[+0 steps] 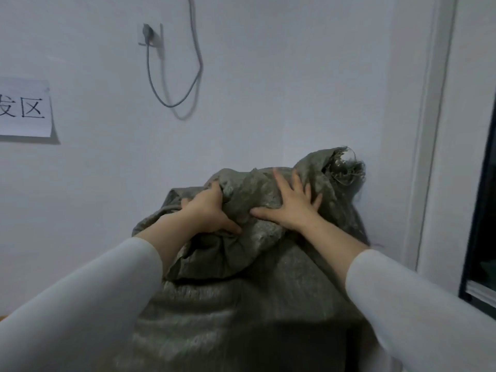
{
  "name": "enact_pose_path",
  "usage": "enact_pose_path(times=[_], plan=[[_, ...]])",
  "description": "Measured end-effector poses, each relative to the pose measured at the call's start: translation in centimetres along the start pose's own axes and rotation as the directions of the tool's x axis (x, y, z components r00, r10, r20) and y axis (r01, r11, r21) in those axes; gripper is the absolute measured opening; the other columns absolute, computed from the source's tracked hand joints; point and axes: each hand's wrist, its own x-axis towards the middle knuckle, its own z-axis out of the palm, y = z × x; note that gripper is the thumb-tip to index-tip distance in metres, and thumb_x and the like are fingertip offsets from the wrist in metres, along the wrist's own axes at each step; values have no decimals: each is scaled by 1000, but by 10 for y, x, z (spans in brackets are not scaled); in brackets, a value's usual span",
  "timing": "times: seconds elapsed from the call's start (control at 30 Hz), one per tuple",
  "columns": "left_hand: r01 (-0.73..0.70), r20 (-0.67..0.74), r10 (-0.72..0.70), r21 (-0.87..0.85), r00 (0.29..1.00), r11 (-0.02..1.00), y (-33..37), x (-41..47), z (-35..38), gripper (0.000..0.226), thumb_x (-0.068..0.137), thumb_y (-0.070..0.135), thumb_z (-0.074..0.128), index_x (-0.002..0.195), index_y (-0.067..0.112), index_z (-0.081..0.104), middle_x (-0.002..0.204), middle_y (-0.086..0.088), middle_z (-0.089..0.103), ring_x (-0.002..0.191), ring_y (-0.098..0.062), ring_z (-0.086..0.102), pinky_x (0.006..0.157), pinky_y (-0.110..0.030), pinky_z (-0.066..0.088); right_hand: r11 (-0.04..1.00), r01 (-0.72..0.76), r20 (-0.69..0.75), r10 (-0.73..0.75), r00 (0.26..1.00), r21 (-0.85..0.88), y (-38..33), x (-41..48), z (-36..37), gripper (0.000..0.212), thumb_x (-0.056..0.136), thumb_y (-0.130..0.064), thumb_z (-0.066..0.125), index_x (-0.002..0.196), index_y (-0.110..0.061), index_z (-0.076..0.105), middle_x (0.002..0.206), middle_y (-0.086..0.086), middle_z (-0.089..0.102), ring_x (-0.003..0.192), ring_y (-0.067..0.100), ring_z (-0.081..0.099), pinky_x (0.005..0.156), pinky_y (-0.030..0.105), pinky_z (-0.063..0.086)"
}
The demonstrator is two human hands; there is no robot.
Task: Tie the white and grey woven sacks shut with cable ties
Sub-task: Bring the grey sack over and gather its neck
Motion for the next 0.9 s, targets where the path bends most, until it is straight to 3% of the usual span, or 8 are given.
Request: enact_pose_path(times=[0.13, 0.3, 0.4, 0.47, 0.53, 0.6, 0.73, 0.9], plan=[[-29, -47, 24, -97, 999, 995, 13, 6, -22, 43, 67, 29, 81, 99, 5, 67, 95, -8, 68, 95, -25, 63, 82, -30, 50, 991, 40, 116, -55, 992, 130, 4, 20, -21, 111, 55, -67, 74, 139, -59, 1, 152, 1, -33, 140, 34, -27, 112, 61, -8], [-109, -221, 54, -246, 974, 963, 35, 12, -65, 18, 79, 14, 71, 93, 3, 70, 89, -12, 66, 81, -18, 58, 74, -26, 43, 892, 104, 63, -146, 987, 440, -5, 41, -46, 87, 61, -62, 74, 135, -56, 28, 153, -5, -28, 143, 27, -20, 118, 51, 5], [-135, -301, 81, -163, 950, 977, 39, 15, -75, 14, 81, 3, 64, 92, -3, 68, 94, -18, 67, 84, -20, 58, 75, -29, 46, 851, 177, 48, -230, 972, 494, -17, 57, -48, 101, 56, -60, 78, 140, -50, 24, 157, -5, -17, 146, 23, -3, 119, 47, 13], [-130, -332, 83, -120, 939, 984, 38, 15, -73, 17, 80, -3, 58, 93, -3, 69, 97, -20, 68, 90, -22, 61, 81, -34, 49, 836, 217, 108, -310, 945, 504, -24, 62, -44, 98, 57, -58, 79, 140, -44, 29, 154, 0, 25, 141, 21, 25, 116, 43, 25], [-162, -348, 111, -120, 931, 979, 35, 15, -67, 26, 77, -10, 54, 95, -1, 70, 102, -17, 69, 100, -25, 62, 86, -34, 51, 811, 190, 189, -344, 920, 553, -32, 59, -33, 59, 72, -42, 76, 126, -29, 54, 120, -2, 60, 115, 18, 55, 102, 33, 42], [-168, -381, 108, -129, 918, 977, 32, 13, -62, 29, 78, -9, 54, 97, 4, 72, 103, -12, 70, 103, -23, 62, 85, -26, 46, 807, 151, 180, -302, 936, 571, -43, 56, -24, 30, 83, -28, 69, 110, -15, 66, 99, 3, 65, 95, 21, 61, 85, 28, 47], [-128, -574, 10, -165, 819, 978, 35, 14, -77, 16, 77, 23, 70, 92, 17, 71, 88, -6, 70, 94, -24, 64, 82, -31, 49, 836, 138, -129, -81, 988, 530, -59, 77, -43, 20, 86, -12, 57, 99, -1, 67, 100, 20, 67, 96, 32, 63, 77, 31, 46], [-114, -270, -4, -421, 963, 900, 43, 15, -69, 109, 53, 53, 84, 144, 41, 24, 142, 2, 38, 133, -14, 38, 112, -34, 33, 747, 103, -98, -51, 994, 656, -49, 87, -55, 16, 84, -8, 53, 93, -3, 65, 94, 18, 67, 90, 33, 64, 83, 41, 55]])
